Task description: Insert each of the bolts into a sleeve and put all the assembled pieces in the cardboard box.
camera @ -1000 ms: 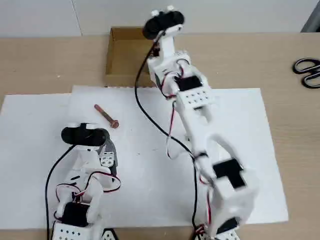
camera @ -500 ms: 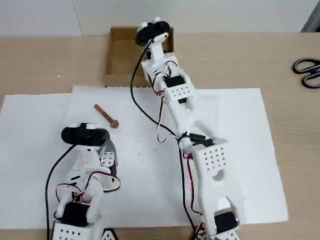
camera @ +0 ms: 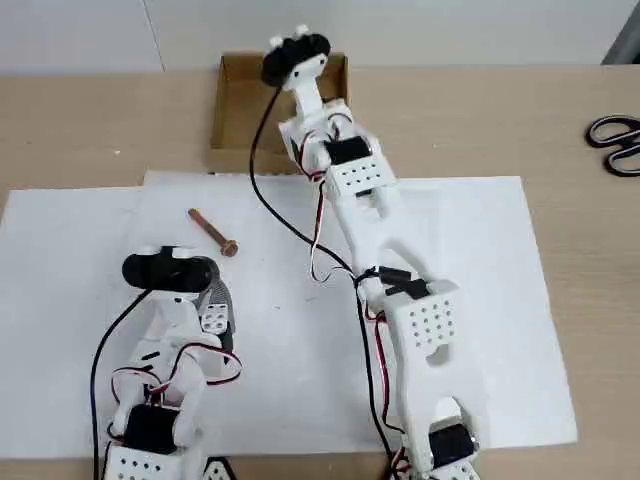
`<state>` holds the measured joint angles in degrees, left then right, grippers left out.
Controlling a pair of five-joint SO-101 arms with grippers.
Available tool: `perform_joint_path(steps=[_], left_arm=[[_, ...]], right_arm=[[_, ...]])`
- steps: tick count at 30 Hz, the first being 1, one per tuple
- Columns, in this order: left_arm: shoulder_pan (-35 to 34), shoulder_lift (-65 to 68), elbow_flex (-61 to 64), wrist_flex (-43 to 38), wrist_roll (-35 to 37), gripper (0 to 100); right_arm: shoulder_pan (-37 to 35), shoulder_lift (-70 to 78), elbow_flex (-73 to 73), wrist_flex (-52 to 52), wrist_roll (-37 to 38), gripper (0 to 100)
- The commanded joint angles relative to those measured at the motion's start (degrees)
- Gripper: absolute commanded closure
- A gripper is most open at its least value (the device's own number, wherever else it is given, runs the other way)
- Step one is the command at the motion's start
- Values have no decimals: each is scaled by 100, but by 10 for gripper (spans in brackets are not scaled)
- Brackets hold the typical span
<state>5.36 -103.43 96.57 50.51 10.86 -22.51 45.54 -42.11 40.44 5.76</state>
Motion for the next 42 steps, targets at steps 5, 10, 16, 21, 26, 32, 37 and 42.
perform_joint_path(steps=[5,10,16,21,26,32,37,42], left_arm=[[-26,-53,-31,62,-26,994],[-26,-53,-31,62,-26,994],[-26,-53,-31,62,-18,994],[-26,-53,-31,62,-18,994],[-26,-53,-31,62,-18,994],[-35,-53,-31,62,-18,994],[-35,-53,-31,62,-18,994],[-35,-53,-31,62,-18,994]], right_arm=[[-40,-1552,-281,1842,26,818],[-66,-2176,-281,3116,18,818],[-48,-2448,-281,4541,18,819],[-31,-2642,-264,5675,44,819],[171,-2985,-237,5719,62,819],[400,-3679,1257,5727,1363,819],[418,-4558,2787,5666,2101,819],[426,-4840,3684,5622,2998,818]])
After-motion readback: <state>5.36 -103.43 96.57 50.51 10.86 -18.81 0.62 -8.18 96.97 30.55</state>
